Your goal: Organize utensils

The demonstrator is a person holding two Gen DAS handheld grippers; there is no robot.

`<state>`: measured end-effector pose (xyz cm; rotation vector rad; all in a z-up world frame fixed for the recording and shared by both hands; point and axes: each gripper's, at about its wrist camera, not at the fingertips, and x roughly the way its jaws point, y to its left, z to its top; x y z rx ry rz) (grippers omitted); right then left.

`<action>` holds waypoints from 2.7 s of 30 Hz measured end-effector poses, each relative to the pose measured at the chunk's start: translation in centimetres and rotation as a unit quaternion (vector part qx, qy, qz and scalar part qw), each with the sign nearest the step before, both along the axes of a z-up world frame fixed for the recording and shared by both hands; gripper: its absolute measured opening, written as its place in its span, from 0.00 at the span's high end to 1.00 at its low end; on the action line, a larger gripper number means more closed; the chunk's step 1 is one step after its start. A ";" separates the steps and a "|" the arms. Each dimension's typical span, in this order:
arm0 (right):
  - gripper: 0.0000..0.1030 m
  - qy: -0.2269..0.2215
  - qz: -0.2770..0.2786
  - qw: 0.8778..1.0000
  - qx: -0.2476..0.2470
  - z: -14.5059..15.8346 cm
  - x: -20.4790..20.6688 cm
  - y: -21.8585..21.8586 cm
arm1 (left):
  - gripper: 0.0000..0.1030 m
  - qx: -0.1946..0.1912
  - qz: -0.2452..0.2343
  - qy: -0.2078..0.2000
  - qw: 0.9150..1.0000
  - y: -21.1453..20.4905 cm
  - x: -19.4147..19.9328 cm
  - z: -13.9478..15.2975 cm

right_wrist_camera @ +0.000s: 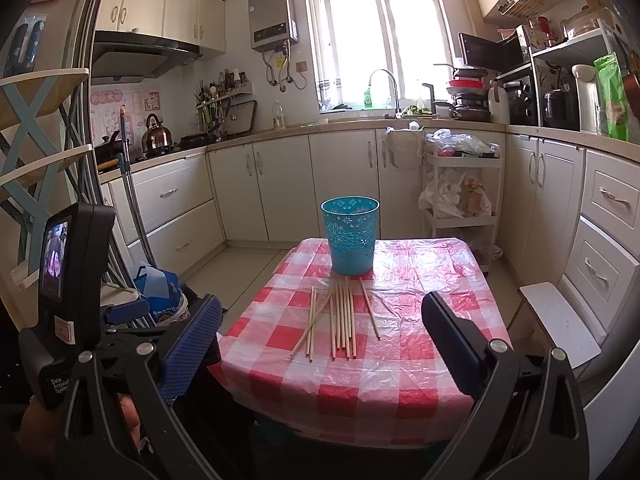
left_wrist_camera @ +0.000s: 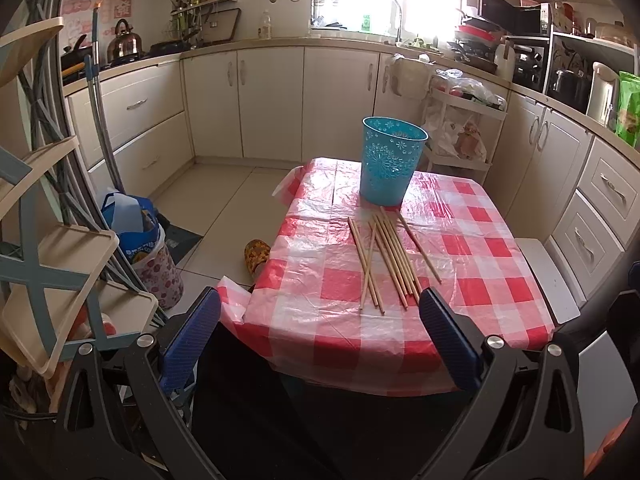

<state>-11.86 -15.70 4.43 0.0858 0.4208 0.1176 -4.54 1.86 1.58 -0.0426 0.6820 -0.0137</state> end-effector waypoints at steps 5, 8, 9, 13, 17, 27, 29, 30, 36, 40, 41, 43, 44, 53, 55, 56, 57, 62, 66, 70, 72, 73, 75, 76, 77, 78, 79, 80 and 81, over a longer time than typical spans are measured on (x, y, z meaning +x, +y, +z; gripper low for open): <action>0.07 0.008 0.001 1.000 0.001 -0.3 0.4 0.1 | 0.07 0.002 -0.003 0.008 1.000 -0.1 0.4 -0.4; 0.07 0.015 0.005 1.000 -0.001 -0.6 0.7 0.2 | 0.07 0.000 0.000 0.011 1.000 0.0 0.7 -0.6; 0.07 0.016 0.005 1.000 -0.002 -0.6 0.8 0.2 | 0.07 -0.001 0.000 0.012 1.000 0.0 0.8 -0.7; 0.07 0.021 0.002 1.000 0.001 -0.7 1.0 0.1 | 0.07 0.001 0.000 0.016 1.000 -0.1 1.1 -0.9; 0.07 0.025 0.002 1.000 0.003 -0.9 1.2 -0.1 | 0.07 0.001 0.000 0.017 1.000 -0.2 1.3 -1.1; 0.07 0.028 0.001 1.000 0.004 -1.3 1.6 -0.1 | 0.07 0.002 0.000 0.021 1.000 -0.4 1.7 -1.6; 0.07 0.030 0.001 1.000 0.005 -1.4 1.7 -0.1 | 0.07 0.002 0.000 0.023 1.000 -0.4 1.8 -1.7; 0.07 0.031 0.001 0.999 0.007 -1.5 1.7 -0.2 | 0.07 0.001 0.001 0.024 1.000 -0.4 1.9 -1.7; 0.07 0.037 0.002 0.999 0.008 -1.8 2.2 -0.3 | 0.07 0.002 0.002 0.028 1.000 -0.4 2.3 -2.1; 0.07 0.041 0.001 0.999 0.009 -2.0 2.6 -0.4 | 0.07 0.003 0.001 0.032 0.999 -0.5 2.7 -2.4; 0.07 0.042 0.001 0.999 0.009 -2.1 2.7 -0.4 | 0.07 0.003 0.001 0.033 0.999 -0.5 2.8 -2.4; 0.07 0.045 0.001 0.999 0.010 -2.2 2.9 -0.5 | 0.07 0.004 0.002 0.036 0.999 -0.5 3.0 -2.6; 0.07 0.047 0.001 0.999 0.010 -2.3 3.0 -0.5 | 0.07 0.004 0.001 0.037 0.999 -0.5 3.2 -2.6; 0.07 0.058 0.000 0.998 0.012 -3.0 4.3 -0.7 | 0.07 0.006 0.003 0.048 0.999 -0.6 4.5 -3.4; 0.07 0.063 -0.001 0.998 0.014 -3.2 4.6 -0.8 | 0.07 0.006 0.004 0.050 0.999 -0.6 4.9 -3.6; 0.07 0.064 -0.001 0.998 0.014 -3.3 4.8 -0.8 | 0.07 0.006 0.004 0.051 0.999 -0.7 5.1 -3.7; 0.07 0.066 -0.001 0.998 0.014 -3.4 4.9 -0.8 | 0.07 0.006 0.004 0.052 0.999 -0.7 5.2 -3.8; 0.07 0.074 0.000 0.997 0.015 -3.8 5.6 -0.9 | 0.07 0.005 0.004 0.058 0.998 -0.7 6.0 -4.3; 0.07 0.080 0.000 0.997 0.015 -4.1 6.0 -1.0 | 0.07 0.005 0.005 0.061 0.998 -0.7 6.3 -4.5; 0.07 0.081 0.000 0.997 0.015 -4.2 6.0 -1.0 | 0.07 0.004 0.005 0.064 0.998 -0.6 6.5 -4.7; 0.07 0.082 0.001 0.997 0.015 -4.3 6.1 -1.0 | 0.07 0.004 0.005 0.064 0.998 -0.6 6.5 -4.7; 0.07 0.082 0.001 0.996 0.015 -4.4 6.2 -1.0 | 0.07 0.004 0.005 0.064 0.998 -0.6 6.5 -4.7; 0.07 0.083 0.000 0.996 0.015 -4.5 6.3 -1.1 | 0.07 0.003 0.004 0.065 0.998 -0.6 6.6 -4.7; 0.07 0.084 0.000 0.996 0.015 -4.5 6.3 -1.1 | 0.07 0.003 0.004 0.065 0.998 -0.6 6.6 -4.8; 0.07 0.084 0.000 0.996 0.015 -4.6 6.4 -1.2 | 0.07 0.003 0.004 0.065 0.998 -0.6 6.7 -4.8; 0.07 0.085 0.000 0.996 0.015 -4.6 6.5 -1.2 | 0.07 0.003 0.004 0.066 0.998 -0.7 6.7 -4.9; 0.07 0.086 0.000 0.996 0.016 -4.7 6.5 -1.2 | 0.07 0.003 0.003 0.067 0.998 -0.7 6.8 -5.0; 0.07 0.087 -0.001 0.996 0.016 -4.7 6.7 -1.2 | 0.07 0.003 0.003 0.067 0.998 -0.8 6.9 -5.1; 0.07 0.088 -0.001 0.996 0.016 -4.8 6.8 -1.3 | 0.07 0.003 0.003 0.068 0.998 -0.8 7.1 -5.1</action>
